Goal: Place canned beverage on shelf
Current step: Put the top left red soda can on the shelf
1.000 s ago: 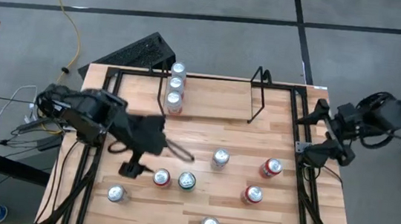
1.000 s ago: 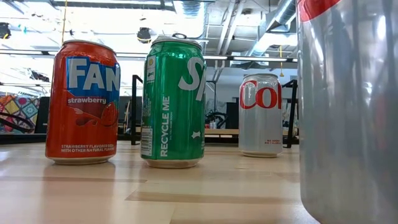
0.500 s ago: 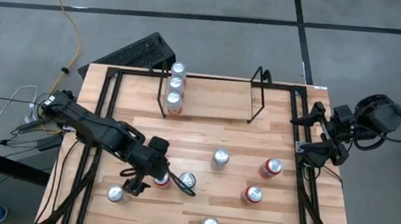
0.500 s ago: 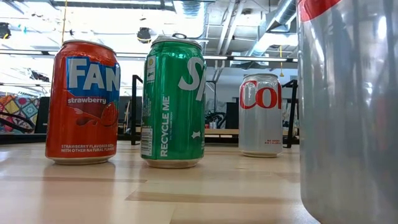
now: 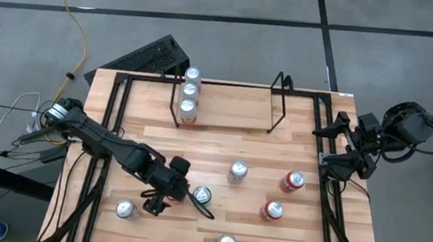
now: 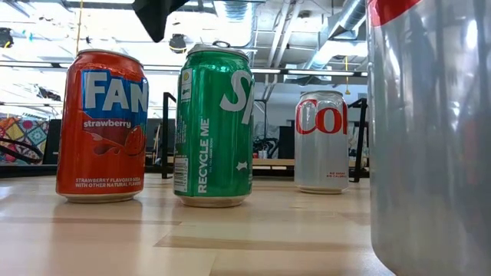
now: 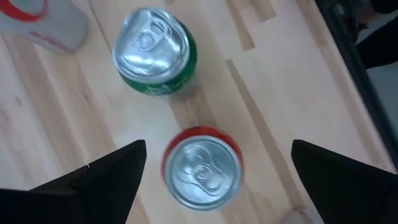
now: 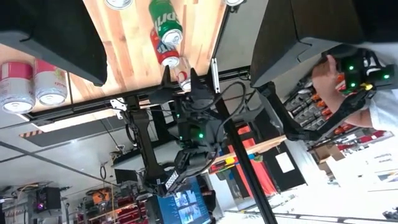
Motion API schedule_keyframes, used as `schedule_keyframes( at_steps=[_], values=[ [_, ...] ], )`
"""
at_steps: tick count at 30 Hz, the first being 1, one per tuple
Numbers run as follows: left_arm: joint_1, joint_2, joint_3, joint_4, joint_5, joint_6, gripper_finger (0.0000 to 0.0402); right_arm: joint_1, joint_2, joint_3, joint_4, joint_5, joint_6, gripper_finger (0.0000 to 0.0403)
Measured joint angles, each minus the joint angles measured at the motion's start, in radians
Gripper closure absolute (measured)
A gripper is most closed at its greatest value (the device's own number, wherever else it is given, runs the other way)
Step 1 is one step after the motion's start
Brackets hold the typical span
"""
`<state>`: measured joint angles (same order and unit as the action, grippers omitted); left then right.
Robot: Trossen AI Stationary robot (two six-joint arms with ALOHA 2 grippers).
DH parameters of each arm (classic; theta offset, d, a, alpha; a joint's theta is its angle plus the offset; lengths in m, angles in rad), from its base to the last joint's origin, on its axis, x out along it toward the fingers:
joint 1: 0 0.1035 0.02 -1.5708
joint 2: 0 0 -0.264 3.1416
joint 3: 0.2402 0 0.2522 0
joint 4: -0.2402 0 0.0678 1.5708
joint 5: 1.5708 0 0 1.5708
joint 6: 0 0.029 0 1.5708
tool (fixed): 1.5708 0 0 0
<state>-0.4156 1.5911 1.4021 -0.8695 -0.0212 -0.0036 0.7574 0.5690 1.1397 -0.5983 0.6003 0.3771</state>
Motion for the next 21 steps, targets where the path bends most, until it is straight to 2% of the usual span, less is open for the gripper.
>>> schedule_keyframes(
  at_steps=[4,21],
  values=[
    [0.000,0.000,0.000,0.001,-0.028,0.065,0.0015,0.000,0.000,0.000,0.000,0.000,0.000,0.0033],
    [0.018,0.048,0.000,-0.003,0.021,0.147,0.0015,0.000,0.000,0.000,-0.031,0.000,0.016,0.0033]
  ],
)
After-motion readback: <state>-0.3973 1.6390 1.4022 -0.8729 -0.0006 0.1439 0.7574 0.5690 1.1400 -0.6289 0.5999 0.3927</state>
